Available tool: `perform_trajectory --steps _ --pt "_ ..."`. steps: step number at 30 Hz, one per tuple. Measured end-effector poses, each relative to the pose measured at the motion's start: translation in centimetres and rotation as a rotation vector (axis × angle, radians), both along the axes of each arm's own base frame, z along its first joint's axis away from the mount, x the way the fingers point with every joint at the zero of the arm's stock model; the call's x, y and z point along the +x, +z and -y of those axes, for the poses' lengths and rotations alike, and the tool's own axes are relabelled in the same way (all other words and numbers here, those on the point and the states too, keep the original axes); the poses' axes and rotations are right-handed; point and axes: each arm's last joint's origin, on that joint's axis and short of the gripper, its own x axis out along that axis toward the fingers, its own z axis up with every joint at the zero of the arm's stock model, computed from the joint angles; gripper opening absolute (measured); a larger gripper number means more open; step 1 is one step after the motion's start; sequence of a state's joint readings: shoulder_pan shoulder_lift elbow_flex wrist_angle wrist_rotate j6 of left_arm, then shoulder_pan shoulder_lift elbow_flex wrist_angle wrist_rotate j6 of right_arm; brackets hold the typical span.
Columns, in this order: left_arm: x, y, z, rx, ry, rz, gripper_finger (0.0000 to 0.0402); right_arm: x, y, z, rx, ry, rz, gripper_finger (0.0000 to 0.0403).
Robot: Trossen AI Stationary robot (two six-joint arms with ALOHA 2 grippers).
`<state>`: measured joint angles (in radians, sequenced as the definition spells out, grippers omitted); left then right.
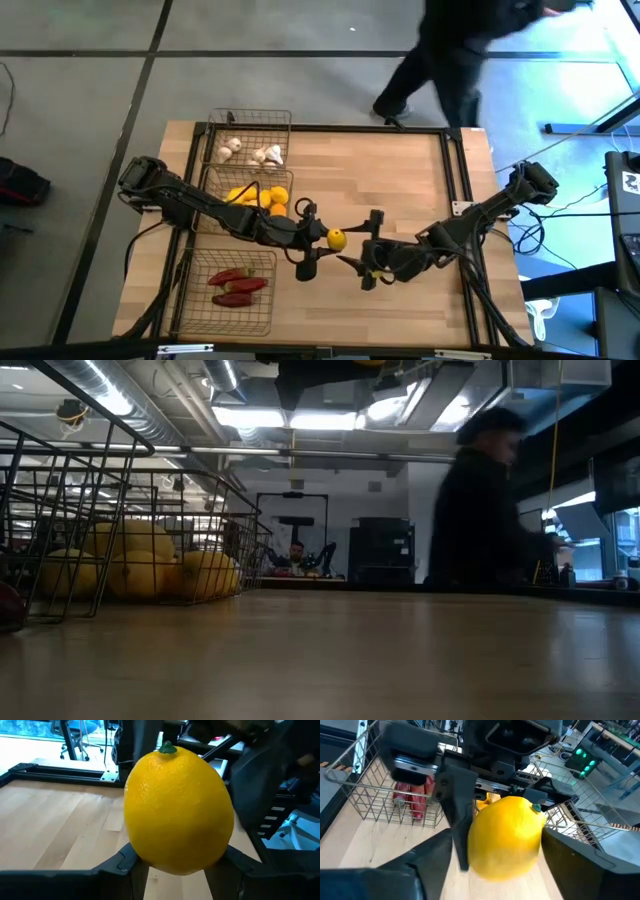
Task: Sort produce into baskets
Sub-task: Put the lemon in the middle wire basket
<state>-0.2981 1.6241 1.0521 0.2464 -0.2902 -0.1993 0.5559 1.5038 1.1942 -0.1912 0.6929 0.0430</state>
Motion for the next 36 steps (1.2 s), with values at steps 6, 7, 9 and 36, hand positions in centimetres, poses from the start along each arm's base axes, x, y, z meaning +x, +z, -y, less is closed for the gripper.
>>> perform_trajectory --steps 6,7,9,36 --pt "-1.0 0.3 -0.3 0.02 0.007 -0.088 0.0156 -3.0 1.3 0.0 -0.016 -0.043 -0.03 0.0323" --pt "-1.3 0.5 -0.4 0.026 0.013 -0.11 0.0156 -3.5 1.3 0.0 -0.006 -0.056 -0.046 0.0324" --pt "-2.1 1.2 -0.7 0.031 0.037 -0.134 0.0156 -4.3 1.1 0.3 0.027 -0.084 -0.082 0.0322" --pt "-13.9 -2.4 -9.0 0.001 0.536 -0.697 0.0159 -6.1 -9.9 6.5 0.178 -0.465 -0.45 0.0285"
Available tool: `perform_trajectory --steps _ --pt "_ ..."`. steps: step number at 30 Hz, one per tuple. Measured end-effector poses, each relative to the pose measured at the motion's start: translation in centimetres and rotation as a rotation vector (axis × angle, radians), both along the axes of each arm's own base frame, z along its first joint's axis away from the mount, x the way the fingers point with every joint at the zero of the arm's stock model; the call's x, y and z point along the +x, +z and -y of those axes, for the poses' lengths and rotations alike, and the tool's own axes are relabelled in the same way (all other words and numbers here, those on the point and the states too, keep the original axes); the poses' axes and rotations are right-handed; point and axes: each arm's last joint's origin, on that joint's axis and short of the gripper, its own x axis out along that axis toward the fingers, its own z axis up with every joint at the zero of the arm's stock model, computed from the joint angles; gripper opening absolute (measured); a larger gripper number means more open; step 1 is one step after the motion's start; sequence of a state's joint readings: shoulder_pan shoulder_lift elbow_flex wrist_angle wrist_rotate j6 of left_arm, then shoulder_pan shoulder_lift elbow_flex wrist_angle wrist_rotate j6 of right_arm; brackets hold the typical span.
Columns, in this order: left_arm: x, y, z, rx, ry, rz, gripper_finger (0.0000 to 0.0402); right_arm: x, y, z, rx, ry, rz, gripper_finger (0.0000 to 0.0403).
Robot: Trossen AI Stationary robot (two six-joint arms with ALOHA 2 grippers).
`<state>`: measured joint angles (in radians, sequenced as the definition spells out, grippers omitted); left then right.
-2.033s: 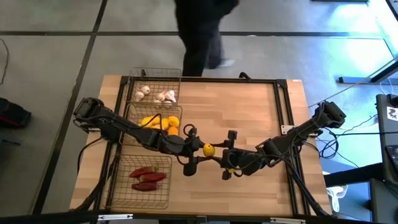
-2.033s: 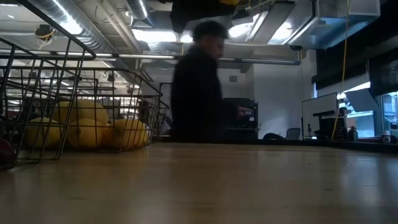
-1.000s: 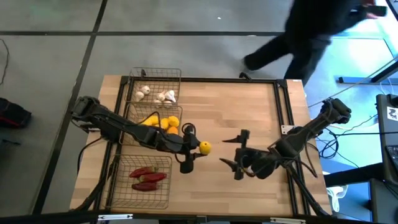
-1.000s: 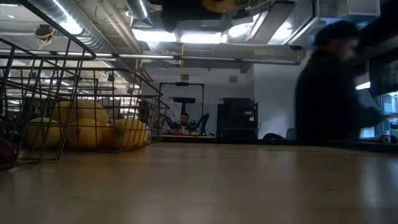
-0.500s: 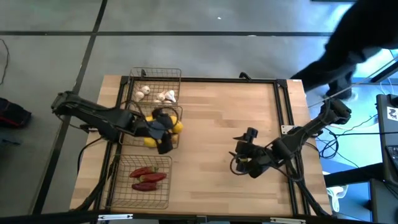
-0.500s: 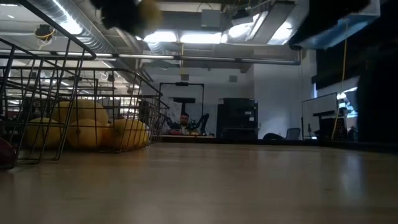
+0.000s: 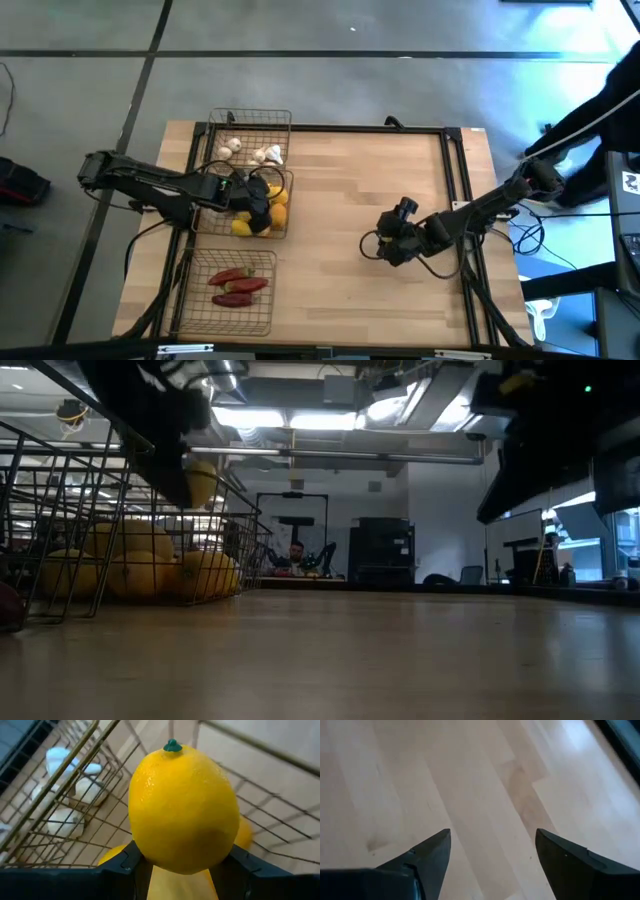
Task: Sort produce into baskets
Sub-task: Put the lemon in the middle wire basket
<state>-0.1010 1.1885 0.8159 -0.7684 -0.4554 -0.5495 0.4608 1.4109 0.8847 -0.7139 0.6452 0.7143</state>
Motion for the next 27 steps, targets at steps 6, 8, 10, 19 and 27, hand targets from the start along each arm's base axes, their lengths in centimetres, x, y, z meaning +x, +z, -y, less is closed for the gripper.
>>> perform_trajectory --steps 6,8,10,19,27 --pt "-0.5 -2.1 -0.9 -0.07 0.039 -0.019 0.0159 0.0 -0.7 0.3 0.021 -0.006 0.003 0.0285" --pt "-0.8 -2.6 -0.9 -0.084 0.061 -0.034 0.0159 0.0 -0.7 0.3 0.02 -0.005 0.002 0.0285" --pt "-0.9 -2.9 -1.0 -0.087 0.069 -0.04 0.016 0.0 -0.7 0.3 0.021 -0.004 0.003 0.0285" --pt "-1.2 -3.4 -1.6 -0.111 0.147 -0.04 0.0168 0.0 -0.7 0.2 0.021 -0.004 0.004 0.0285" --pt "-1.3 -3.4 -2.2 -0.152 0.137 -0.048 0.0225 0.0 -0.7 0.2 0.019 0.0 0.003 0.0285"
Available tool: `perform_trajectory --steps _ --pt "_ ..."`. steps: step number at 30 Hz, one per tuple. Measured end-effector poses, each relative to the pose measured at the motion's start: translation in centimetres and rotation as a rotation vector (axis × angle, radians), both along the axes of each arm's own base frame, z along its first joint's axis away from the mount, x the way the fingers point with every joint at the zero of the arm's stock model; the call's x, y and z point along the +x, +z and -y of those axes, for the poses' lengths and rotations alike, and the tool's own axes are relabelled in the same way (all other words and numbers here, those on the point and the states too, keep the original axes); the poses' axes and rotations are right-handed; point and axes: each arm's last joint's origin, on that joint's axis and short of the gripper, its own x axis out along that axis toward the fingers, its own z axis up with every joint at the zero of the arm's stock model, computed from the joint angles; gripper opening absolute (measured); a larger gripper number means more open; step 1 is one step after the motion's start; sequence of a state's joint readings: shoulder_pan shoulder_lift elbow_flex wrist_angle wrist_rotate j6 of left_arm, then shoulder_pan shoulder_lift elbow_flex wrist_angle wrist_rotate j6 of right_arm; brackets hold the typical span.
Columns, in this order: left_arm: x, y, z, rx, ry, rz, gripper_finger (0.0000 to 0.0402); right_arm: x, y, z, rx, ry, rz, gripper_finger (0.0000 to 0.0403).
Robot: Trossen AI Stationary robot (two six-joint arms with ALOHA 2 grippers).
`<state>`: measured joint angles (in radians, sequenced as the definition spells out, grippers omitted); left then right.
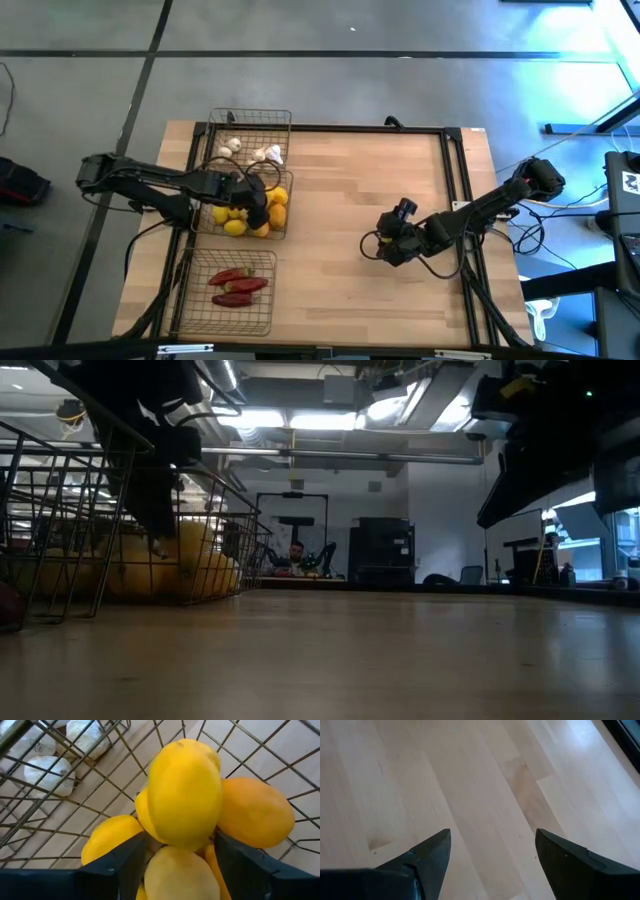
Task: Sort produce into baskets
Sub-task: Put the lemon in the middle wire basket, then return to Home Position
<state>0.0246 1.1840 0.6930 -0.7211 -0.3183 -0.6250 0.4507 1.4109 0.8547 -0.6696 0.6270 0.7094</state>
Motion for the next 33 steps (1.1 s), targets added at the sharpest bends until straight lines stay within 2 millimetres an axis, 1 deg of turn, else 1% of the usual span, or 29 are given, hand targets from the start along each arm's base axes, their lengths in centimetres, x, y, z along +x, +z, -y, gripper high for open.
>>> perform_trajectory --steps 5,9,13,15,18,21,23,26,30,33 --pt "-0.3 0.8 0.0 0.006 -0.016 0.03 0.0234 0.3 0.1 -0.1 0.016 0.001 0.035 0.0285" --pt "-0.5 2.8 0.3 0.026 -0.07 0.112 0.0235 0.6 0.3 -0.3 0.03 0.008 0.07 0.0285" --pt "-1.2 5.3 0.7 0.059 -0.144 0.233 0.0235 0.8 0.4 -0.4 0.014 0.043 0.071 0.0285" --pt "-1.6 6.3 0.8 0.083 -0.187 0.307 0.0235 0.8 0.4 -0.4 -0.002 0.062 0.065 0.0285" --pt "-2.4 7.0 1.0 0.08 -0.28 0.413 0.0232 1.0 0.6 -0.4 -0.054 0.091 0.079 0.0284" --pt "-3.3 7.4 1.3 0.109 -0.369 0.518 0.0215 1.8 1.0 -0.2 -0.099 0.125 0.125 0.0279" --pt "-4.0 7.5 1.5 0.126 -0.419 0.613 0.0198 2.5 1.4 0.0 -0.107 0.155 0.165 0.0271" --pt "-5.1 7.1 1.8 0.146 -0.437 0.766 0.0167 3.6 2.0 0.6 -0.114 0.226 0.21 0.0254" --pt "-6.0 5.4 2.0 0.163 -0.446 0.917 0.0129 5.1 2.8 2.1 -0.098 0.334 0.273 0.0227" --pt "-6.4 4.1 2.0 0.169 -0.443 0.95 0.0108 6.0 3.3 3.6 -0.043 0.411 0.324 0.0202"
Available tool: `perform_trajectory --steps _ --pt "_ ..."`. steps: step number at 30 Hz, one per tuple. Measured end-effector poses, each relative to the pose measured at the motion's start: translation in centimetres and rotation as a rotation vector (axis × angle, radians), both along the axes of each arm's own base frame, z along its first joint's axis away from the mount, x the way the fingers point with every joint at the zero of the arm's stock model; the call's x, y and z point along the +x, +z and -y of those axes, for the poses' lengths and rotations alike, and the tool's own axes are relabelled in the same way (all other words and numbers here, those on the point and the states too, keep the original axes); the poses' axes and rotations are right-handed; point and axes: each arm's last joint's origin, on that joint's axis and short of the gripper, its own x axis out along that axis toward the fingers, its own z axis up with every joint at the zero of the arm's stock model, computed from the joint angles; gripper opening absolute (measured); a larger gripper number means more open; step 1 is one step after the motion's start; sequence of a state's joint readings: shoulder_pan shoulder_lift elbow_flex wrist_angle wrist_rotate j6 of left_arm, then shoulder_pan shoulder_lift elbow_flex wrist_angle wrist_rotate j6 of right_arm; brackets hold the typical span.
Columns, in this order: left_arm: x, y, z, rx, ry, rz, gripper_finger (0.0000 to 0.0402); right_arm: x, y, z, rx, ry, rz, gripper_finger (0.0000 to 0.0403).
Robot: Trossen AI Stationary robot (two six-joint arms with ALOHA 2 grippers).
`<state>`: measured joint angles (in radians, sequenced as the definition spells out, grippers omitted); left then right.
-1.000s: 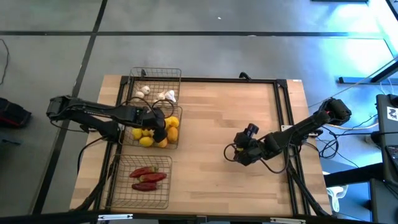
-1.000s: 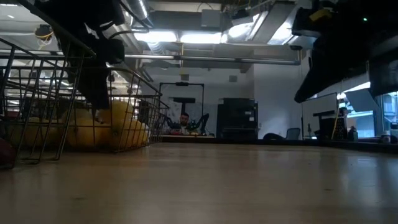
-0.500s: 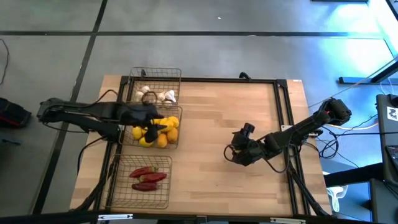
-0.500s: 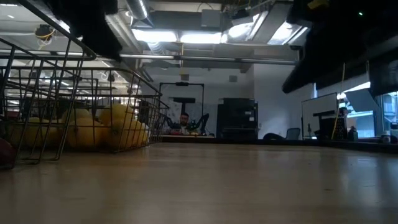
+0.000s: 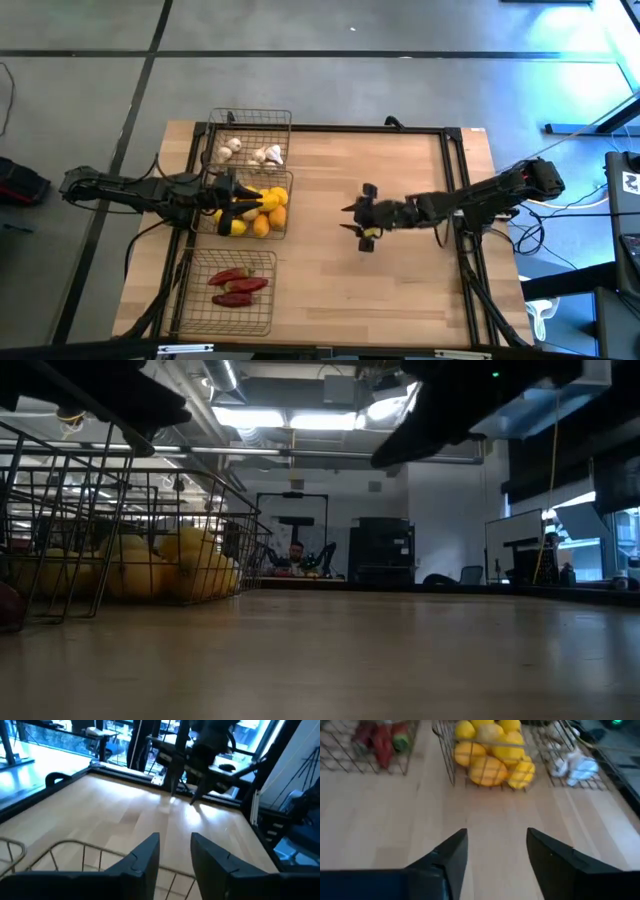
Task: Sort produce into baskets
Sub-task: Return to Home Position
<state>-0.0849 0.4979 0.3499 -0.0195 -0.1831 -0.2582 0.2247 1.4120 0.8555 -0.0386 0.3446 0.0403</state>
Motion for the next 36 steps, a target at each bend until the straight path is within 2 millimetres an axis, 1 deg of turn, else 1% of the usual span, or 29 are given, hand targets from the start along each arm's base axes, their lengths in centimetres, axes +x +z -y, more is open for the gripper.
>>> perform_trajectory --steps 4,6,8,12,15,17,19,24,28,32,36 --pt "-0.2 -1.0 -0.1 0.003 0.017 -0.021 0.0092 0.7 0.3 2.0 0.073 0.054 0.033 0.0167" --pt "-0.2 -1.3 -0.1 -0.031 0.027 -0.027 0.0087 0.9 0.5 2.7 0.102 0.072 0.045 0.0151" --pt "-0.2 -1.7 -0.1 -0.012 0.023 -0.04 0.0082 1.0 0.6 3.1 0.122 0.085 0.061 0.0135" --pt "-0.4 -2.9 -0.1 0.068 0.006 -0.067 0.0067 0.9 1.1 3.4 0.162 0.113 0.085 0.0104" --pt "-0.8 -3.4 -0.2 0.074 0.006 -0.044 0.0054 0.4 2.1 3.4 0.19 0.128 0.12 0.0083" --pt "-1.2 -3.9 -0.1 0.065 -0.017 -0.017 0.0045 0.0 2.4 3.4 0.198 0.156 0.135 0.0071" --pt "-1.6 -4.2 0.0 0.065 -0.041 0.024 0.0035 -0.5 1.9 3.3 0.208 0.182 0.144 0.0061" --pt "-2.6 -5.5 -0.2 0.099 -0.032 0.089 0.0015 -2.3 0.9 3.5 0.259 0.172 0.258 0.0043" --pt "-3.3 -6.2 -0.3 0.096 -0.021 0.142 0.0004 -4.1 0.9 3.7 0.305 0.163 0.341 0.004" --pt "-3.7 -6.8 -0.3 0.101 -0.019 0.192 0.0002 -6.2 1.1 3.8 0.327 0.147 0.398 0.004" --pt "-3.7 -6.7 -0.4 0.107 -0.019 0.195 0.0006 -8.4 0.7 4.0 0.337 0.134 0.481 0.004"
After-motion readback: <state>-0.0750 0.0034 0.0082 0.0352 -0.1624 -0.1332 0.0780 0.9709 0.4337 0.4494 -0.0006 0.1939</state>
